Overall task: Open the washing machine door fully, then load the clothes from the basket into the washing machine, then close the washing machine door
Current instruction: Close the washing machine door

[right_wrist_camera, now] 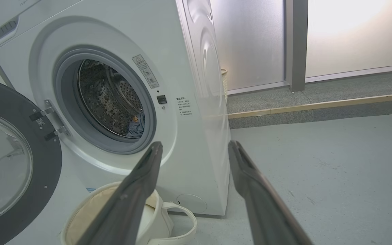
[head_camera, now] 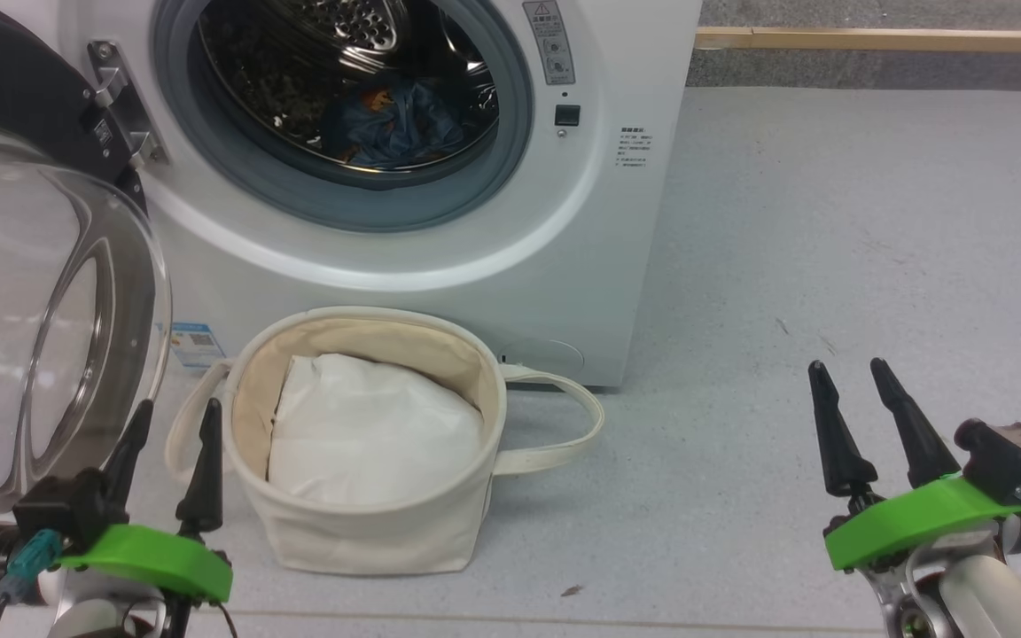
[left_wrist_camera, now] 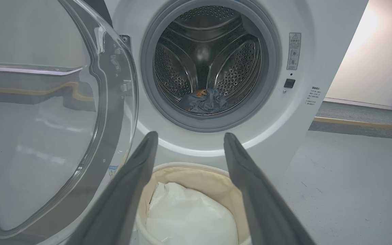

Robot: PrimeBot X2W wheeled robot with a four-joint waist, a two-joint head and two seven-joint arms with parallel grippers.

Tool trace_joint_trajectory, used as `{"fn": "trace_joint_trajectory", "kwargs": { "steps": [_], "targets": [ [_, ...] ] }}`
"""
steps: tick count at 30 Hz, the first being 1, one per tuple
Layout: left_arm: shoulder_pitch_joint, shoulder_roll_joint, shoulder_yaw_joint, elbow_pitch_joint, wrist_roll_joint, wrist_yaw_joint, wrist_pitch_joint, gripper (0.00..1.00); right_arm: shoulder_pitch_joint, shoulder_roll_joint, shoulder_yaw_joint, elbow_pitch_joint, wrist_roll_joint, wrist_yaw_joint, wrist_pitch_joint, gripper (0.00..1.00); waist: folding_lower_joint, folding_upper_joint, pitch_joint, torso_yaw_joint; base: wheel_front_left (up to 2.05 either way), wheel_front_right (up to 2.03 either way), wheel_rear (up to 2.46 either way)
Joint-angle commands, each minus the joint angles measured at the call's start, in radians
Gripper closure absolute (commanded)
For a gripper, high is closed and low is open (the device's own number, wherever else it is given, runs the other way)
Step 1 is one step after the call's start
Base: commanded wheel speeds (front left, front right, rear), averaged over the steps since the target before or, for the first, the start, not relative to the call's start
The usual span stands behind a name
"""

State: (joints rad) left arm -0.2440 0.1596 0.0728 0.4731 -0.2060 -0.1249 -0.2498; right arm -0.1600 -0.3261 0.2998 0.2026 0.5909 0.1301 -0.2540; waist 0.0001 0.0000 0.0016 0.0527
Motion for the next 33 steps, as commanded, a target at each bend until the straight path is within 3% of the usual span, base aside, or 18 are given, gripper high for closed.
{"fn": "trace_joint_trajectory", "kwargs": {
  "steps": [1,21,33],
  "targets": [
    [-0.026,0.026,0.029,-0.035,-0.009,-0.006,-0.012,0.00,-0.022,-0.014,0.011,-0.027,0.001,0.001,-0.008,0.00,-0.0001,0.0000,0.001,0.000,0.00,0.00,0.00],
    [-0.024,0.020,0.030,-0.036,-0.007,-0.006,-0.012,0.00,-0.018,-0.009,0.011,-0.026,0.002,0.001,-0.008,0.00,-0.0001,0.0000,-0.001,0.015,0.00,0.00,0.00],
    [-0.017,-0.015,0.103,-0.062,-0.037,-0.005,-0.012,0.00,-0.013,0.003,0.025,-0.023,0.008,0.001,-0.008,0.00,-0.0001,0.0000,-0.012,0.107,0.00,0.00,0.00]
  ]
}}
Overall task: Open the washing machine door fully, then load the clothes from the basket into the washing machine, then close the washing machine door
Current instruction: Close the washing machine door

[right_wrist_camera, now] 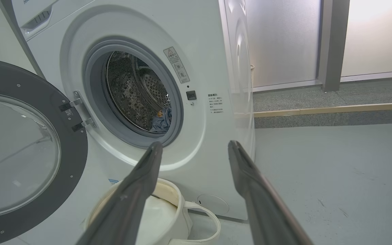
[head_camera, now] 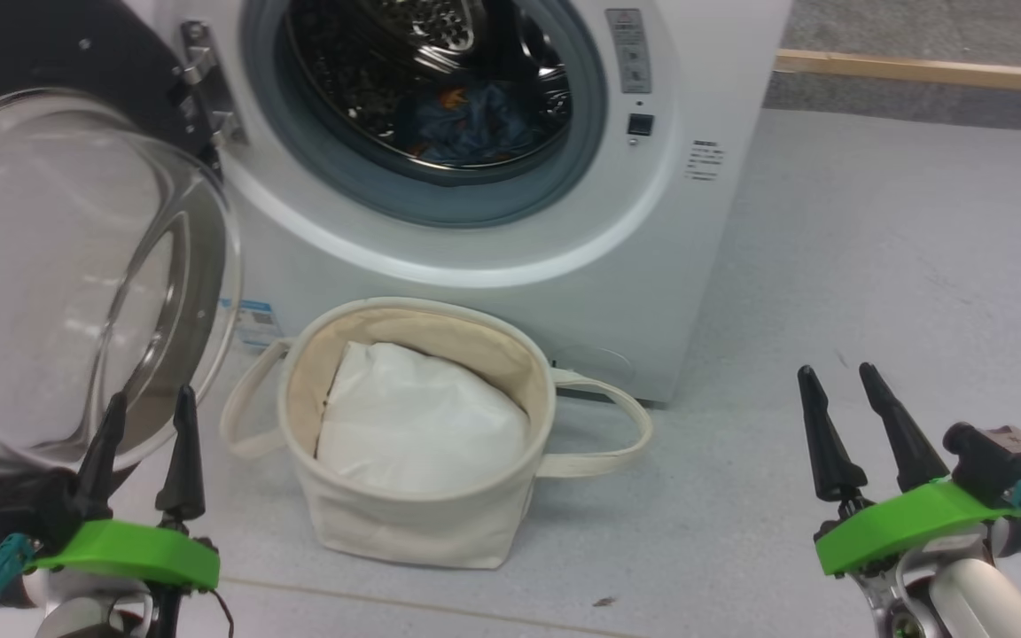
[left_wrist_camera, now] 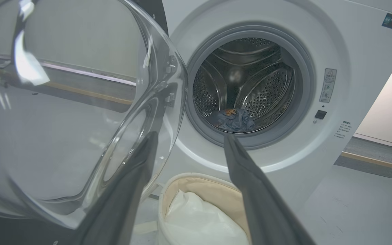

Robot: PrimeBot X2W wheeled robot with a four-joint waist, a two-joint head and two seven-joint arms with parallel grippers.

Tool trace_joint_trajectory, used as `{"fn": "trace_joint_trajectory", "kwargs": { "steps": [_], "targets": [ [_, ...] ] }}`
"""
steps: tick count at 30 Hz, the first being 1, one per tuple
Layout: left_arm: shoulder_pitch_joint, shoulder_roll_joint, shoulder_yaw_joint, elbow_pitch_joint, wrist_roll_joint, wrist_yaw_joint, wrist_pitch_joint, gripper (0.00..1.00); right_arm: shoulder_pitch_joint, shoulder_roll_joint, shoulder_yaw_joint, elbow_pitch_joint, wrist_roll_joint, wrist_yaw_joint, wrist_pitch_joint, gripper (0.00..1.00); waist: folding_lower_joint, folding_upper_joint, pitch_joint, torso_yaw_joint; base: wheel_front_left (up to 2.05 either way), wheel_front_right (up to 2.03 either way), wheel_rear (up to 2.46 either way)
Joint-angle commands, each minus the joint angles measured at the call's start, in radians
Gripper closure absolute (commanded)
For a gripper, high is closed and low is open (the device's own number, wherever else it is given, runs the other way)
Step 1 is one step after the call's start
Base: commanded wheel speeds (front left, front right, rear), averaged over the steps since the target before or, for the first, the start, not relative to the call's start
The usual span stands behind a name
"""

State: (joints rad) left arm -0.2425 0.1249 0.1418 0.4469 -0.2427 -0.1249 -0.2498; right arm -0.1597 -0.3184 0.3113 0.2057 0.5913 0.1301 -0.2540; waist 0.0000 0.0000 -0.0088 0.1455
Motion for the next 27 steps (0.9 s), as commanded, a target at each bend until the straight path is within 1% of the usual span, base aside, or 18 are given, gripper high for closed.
{"fn": "trace_joint_trajectory", "kwargs": {
  "steps": [1,4,7,9,17,24,27],
  "targets": [
    [-0.017,0.019,0.036,-0.041,0.004,-0.005,-0.012,0.00,-0.013,-0.003,0.017,-0.025,0.009,0.001,-0.008,0.00,0.0000,0.0000,-0.002,0.025,0.00,0.00,0.00],
    [-0.008,0.017,0.036,-0.033,0.017,-0.004,-0.012,0.00,-0.015,0.001,0.024,-0.022,0.010,0.001,-0.008,0.00,0.0000,0.0000,-0.003,0.055,0.00,0.00,0.00],
    [-0.008,0.014,0.056,-0.011,0.032,0.016,-0.012,0.00,-0.017,0.003,0.027,-0.021,0.011,0.001,-0.008,0.00,0.0000,0.0000,-0.004,0.085,0.00,0.00,0.00],
    [-0.009,0.014,0.062,-0.004,0.044,0.021,-0.012,0.00,-0.015,0.004,0.029,-0.019,0.012,0.001,-0.008,0.00,0.0000,0.0000,-0.007,0.105,0.00,0.00,0.00],
    [0.007,0.011,0.086,-0.013,0.068,0.020,-0.012,0.00,0.002,0.010,0.030,-0.013,0.016,0.001,-0.008,0.00,0.0000,0.0000,-0.024,0.193,0.00,0.00,0.00],
    [0.039,0.034,0.098,-0.029,0.087,0.016,-0.012,0.00,0.011,0.018,0.037,-0.011,0.016,0.001,-0.008,0.00,0.0000,0.0000,-0.037,0.262,0.00,0.00,0.00],
    [0.051,0.036,0.103,-0.036,0.089,0.015,-0.012,0.00,0.017,0.023,0.040,-0.008,0.017,0.001,-0.008,0.00,0.0000,0.0000,-0.043,0.304,0.00,0.00,0.00]
  ]
}}
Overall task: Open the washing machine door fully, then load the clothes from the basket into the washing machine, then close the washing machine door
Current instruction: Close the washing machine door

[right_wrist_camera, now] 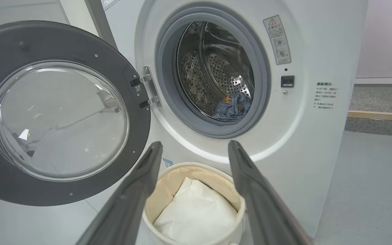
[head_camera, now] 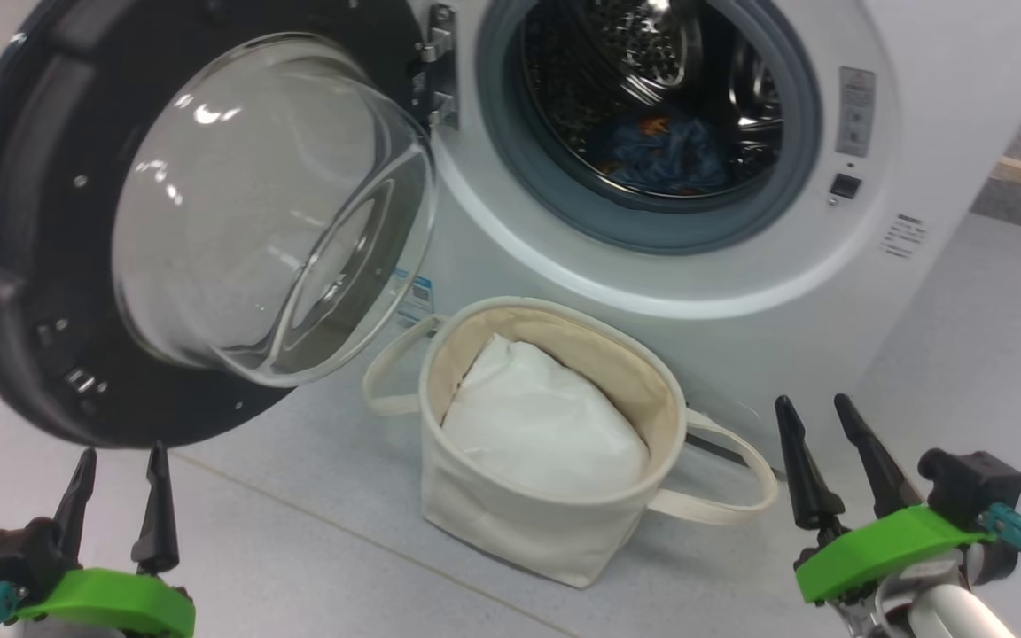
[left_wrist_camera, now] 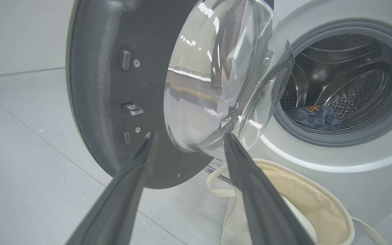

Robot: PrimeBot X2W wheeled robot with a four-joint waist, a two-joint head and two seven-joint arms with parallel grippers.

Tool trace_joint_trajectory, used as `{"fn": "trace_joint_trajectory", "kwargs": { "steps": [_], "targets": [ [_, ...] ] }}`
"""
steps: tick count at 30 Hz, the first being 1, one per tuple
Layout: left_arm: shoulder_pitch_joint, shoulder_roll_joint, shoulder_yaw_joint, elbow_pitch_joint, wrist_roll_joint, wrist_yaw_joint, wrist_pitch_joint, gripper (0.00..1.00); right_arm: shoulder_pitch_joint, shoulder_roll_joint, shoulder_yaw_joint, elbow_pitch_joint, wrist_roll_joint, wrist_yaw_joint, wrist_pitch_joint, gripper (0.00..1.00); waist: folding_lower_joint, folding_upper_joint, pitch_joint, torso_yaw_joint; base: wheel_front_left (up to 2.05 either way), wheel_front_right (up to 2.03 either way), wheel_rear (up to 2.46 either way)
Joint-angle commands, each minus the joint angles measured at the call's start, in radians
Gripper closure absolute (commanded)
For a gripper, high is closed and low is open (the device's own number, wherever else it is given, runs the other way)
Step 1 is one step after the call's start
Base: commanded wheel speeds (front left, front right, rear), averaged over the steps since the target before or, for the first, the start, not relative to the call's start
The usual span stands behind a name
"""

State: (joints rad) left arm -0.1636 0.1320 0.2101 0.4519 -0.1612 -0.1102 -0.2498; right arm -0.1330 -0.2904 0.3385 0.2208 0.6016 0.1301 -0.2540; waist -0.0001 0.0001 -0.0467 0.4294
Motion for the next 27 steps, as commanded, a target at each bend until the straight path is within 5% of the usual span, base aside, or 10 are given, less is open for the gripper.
{"fn": "trace_joint_trajectory", "kwargs": {
  "steps": [1,27],
  "targets": [
    [-0.027,0.029,0.034,-0.042,0.008,0.000,-0.012,0.00,-0.008,-0.004,0.014,-0.023,0.007,0.001,-0.008,0.00,0.0001,-0.0001,-0.008,0.031,0.00,0.00,0.00],
    [0.081,-0.015,0.147,-0.192,-0.016,0.024,-0.012,0.00,-0.198,-0.014,0.188,0.040,0.072,0.001,-0.008,0.00,0.0001,-0.0001,0.060,0.102,0.00,0.00,0.00]
  ]
}}
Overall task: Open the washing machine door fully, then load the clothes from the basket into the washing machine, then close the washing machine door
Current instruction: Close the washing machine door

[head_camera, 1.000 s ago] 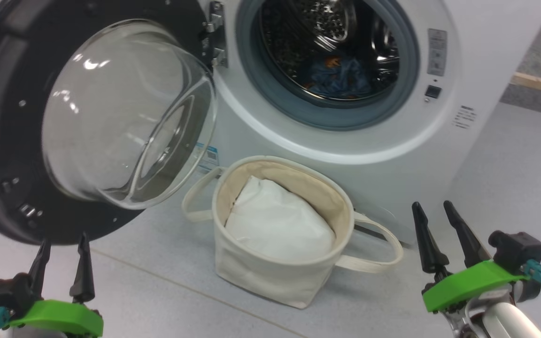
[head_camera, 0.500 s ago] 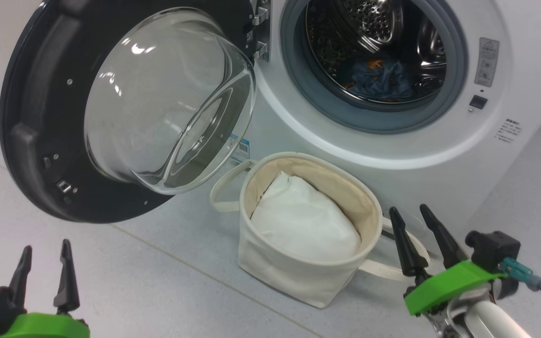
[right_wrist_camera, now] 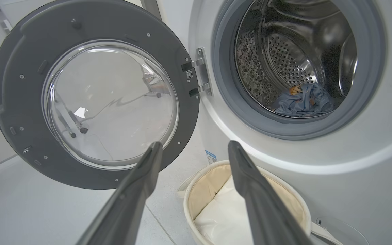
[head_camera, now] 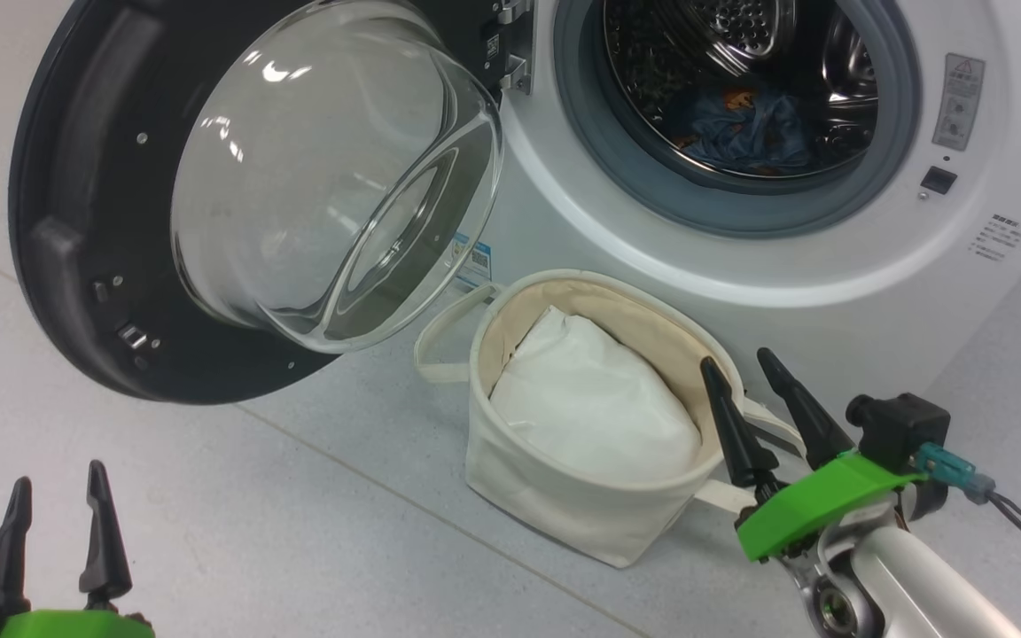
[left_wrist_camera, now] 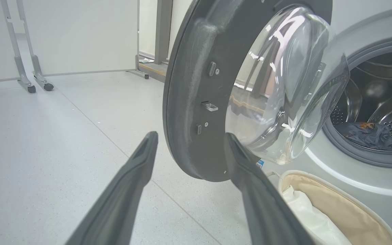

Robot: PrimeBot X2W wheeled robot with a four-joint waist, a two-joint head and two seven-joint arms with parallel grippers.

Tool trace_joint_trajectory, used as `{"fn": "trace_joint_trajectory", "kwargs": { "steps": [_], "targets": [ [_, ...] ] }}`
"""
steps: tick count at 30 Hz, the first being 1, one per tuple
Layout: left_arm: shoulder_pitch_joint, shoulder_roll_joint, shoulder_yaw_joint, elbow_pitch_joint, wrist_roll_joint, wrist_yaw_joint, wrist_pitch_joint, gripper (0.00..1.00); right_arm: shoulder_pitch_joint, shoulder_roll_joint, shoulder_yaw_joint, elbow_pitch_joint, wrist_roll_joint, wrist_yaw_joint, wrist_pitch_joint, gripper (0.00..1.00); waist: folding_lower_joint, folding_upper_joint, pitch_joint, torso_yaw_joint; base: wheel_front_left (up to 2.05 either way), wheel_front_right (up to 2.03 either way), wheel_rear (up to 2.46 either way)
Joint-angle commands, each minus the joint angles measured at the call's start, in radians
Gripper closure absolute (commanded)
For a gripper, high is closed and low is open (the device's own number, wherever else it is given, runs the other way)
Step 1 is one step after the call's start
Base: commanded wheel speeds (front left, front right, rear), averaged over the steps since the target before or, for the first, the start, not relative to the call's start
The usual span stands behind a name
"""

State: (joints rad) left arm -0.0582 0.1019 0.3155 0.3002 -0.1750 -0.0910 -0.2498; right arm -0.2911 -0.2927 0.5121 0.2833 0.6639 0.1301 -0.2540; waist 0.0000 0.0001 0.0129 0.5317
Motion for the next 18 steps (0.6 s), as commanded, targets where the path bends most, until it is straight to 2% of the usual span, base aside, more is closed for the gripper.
{"fn": "trace_joint_trajectory", "kwargs": {
  "steps": [1,18],
  "targets": [
    [-0.023,0.013,0.044,-0.043,-0.002,0.005,-0.012,0.00,-0.043,-0.011,0.017,-0.021,0.012,0.001,-0.008,0.00,0.0000,-0.0001,0.001,0.000,0.00,0.00,0.00],
    [-0.026,0.002,0.060,-0.045,0.005,-0.005,-0.012,0.00,-0.047,-0.013,0.024,-0.010,0.023,0.001,-0.008,0.00,0.0000,-0.0001,-0.007,-0.005,0.00,0.00,0.00]
  ]
}}
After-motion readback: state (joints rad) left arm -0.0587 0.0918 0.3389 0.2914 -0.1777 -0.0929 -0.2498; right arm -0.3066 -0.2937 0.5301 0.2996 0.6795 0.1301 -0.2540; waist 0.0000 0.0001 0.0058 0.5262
